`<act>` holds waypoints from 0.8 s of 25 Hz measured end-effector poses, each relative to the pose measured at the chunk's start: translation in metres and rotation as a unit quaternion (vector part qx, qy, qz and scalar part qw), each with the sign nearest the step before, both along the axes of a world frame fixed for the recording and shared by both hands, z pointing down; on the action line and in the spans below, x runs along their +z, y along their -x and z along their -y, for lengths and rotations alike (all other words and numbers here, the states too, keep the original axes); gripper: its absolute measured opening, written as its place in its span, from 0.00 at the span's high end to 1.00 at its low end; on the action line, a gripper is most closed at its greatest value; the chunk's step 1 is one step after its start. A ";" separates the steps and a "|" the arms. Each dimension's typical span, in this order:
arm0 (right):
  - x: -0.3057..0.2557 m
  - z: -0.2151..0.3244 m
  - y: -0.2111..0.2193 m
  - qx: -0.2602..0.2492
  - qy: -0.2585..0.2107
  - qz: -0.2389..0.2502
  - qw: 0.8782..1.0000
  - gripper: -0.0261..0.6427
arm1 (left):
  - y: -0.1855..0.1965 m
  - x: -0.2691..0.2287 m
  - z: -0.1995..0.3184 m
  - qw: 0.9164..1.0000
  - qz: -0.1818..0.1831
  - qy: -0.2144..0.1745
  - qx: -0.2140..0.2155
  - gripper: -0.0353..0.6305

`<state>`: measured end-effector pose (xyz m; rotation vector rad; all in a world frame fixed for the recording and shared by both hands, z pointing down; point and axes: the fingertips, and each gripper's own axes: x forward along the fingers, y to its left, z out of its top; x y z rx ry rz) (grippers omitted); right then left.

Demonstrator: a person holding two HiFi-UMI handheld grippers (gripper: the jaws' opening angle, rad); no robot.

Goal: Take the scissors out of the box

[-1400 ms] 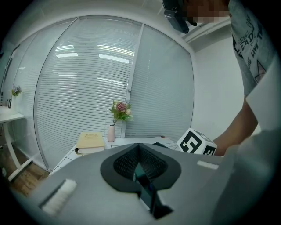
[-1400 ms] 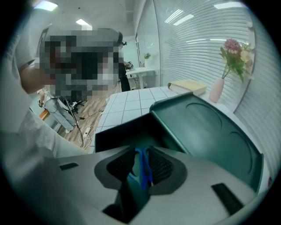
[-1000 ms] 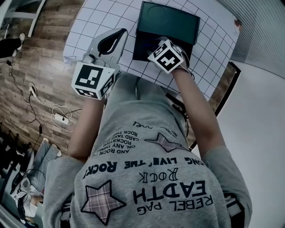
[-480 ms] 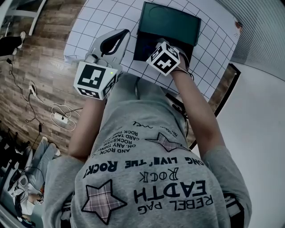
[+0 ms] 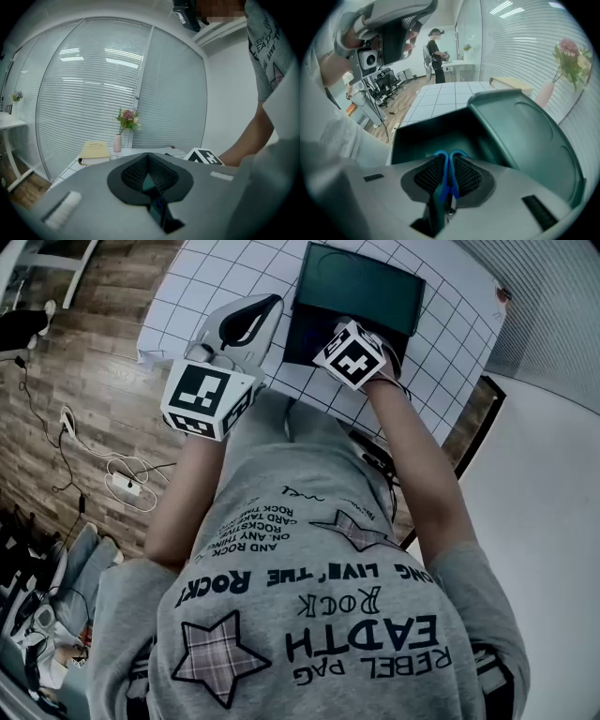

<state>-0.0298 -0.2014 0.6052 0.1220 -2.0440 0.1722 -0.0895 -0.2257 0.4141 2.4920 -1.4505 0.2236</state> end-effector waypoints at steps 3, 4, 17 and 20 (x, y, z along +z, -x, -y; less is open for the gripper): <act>0.000 0.000 0.000 0.003 0.002 0.007 1.000 0.84 | 0.000 -0.002 0.000 1.000 0.002 -0.002 0.000 0.94; -0.001 0.001 0.000 0.001 0.000 0.008 1.000 0.84 | 0.000 -0.003 0.000 1.000 0.003 -0.002 -0.001 0.94; -0.028 0.006 0.001 0.014 -0.016 0.059 0.998 0.84 | 0.000 -0.015 0.002 1.000 0.016 -0.016 0.001 0.94; -0.033 0.006 0.000 0.007 -0.021 0.065 0.998 0.84 | -0.002 -0.019 0.003 1.000 0.018 -0.019 0.002 0.94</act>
